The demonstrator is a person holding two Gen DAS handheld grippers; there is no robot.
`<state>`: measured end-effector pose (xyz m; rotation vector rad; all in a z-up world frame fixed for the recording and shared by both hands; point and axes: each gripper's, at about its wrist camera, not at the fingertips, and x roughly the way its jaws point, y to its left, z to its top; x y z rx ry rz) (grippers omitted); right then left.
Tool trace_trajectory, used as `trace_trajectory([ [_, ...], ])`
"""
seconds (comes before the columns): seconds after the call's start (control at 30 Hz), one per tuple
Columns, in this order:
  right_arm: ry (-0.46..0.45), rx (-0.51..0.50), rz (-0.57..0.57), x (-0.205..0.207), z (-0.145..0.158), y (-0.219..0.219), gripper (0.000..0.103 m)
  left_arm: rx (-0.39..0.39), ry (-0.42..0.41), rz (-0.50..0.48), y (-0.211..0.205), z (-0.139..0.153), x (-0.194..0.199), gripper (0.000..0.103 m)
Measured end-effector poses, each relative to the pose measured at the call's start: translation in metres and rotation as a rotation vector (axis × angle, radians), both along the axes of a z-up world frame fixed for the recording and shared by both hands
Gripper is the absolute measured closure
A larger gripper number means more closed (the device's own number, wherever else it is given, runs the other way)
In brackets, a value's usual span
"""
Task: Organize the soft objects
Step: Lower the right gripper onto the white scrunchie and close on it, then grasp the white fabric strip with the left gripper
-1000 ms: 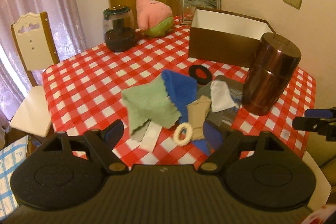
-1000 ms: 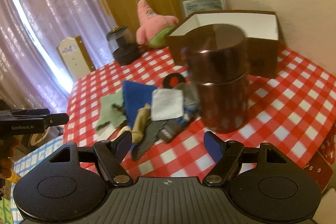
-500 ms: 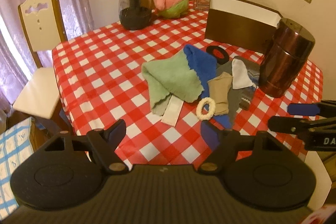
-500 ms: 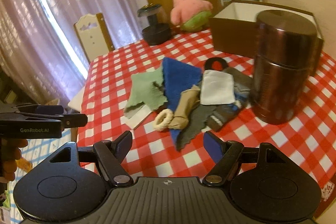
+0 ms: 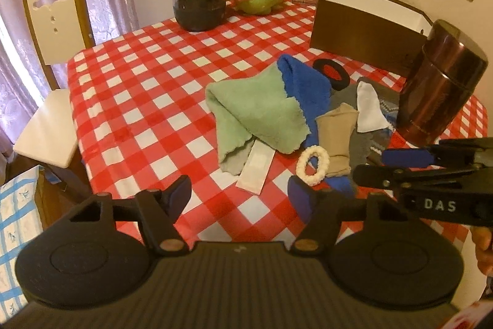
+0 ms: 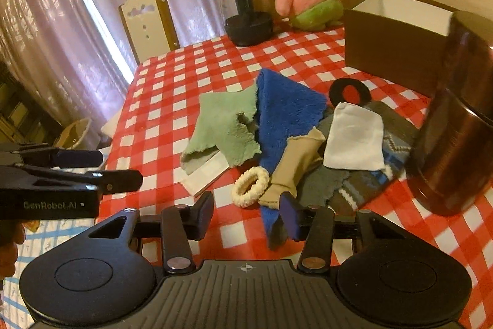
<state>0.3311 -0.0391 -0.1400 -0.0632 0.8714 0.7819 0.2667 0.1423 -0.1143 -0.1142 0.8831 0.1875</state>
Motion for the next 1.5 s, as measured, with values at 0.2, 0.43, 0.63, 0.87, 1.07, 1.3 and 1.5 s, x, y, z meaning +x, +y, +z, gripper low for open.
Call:
trace_trajectory([
  [0.2, -0.005, -0.023, 0.034, 0.018, -0.016, 0.019, 0.06, -0.019, 0.02, 0.003, 0.008, -0.017, 0.015, 0.04],
  [0.43, -0.025, -0.068, 0.05, 0.036, -0.034, 0.041, 0.062, -0.028, 0.043, 0.002, 0.019, -0.032, 0.027, 0.04],
  [0.63, -0.02, -0.103, 0.058, 0.047, -0.048, 0.05, 0.066, -0.041, 0.049, -0.005, 0.024, -0.038, 0.033, 0.04],
  [0.87, -0.043, -0.146, 0.093, 0.043, -0.059, 0.056, 0.081, -0.049, 0.052, -0.064, 0.02, -0.045, 0.043, 0.044],
  [1.07, -0.051, -0.137, 0.132, 0.037, -0.061, 0.051, 0.094, -0.063, 0.074, -0.12, 0.012, -0.059, 0.055, 0.055],
  [1.3, -0.008, -0.076, 0.083, 0.039, -0.05, 0.031, 0.094, -0.058, 0.116, -0.148, 0.008, -0.078, 0.067, 0.059],
  [1.5, 0.025, -0.048, 0.028, 0.045, -0.047, 0.015, 0.093, -0.045, 0.1, -0.144, 0.006, -0.082, 0.069, 0.068],
])
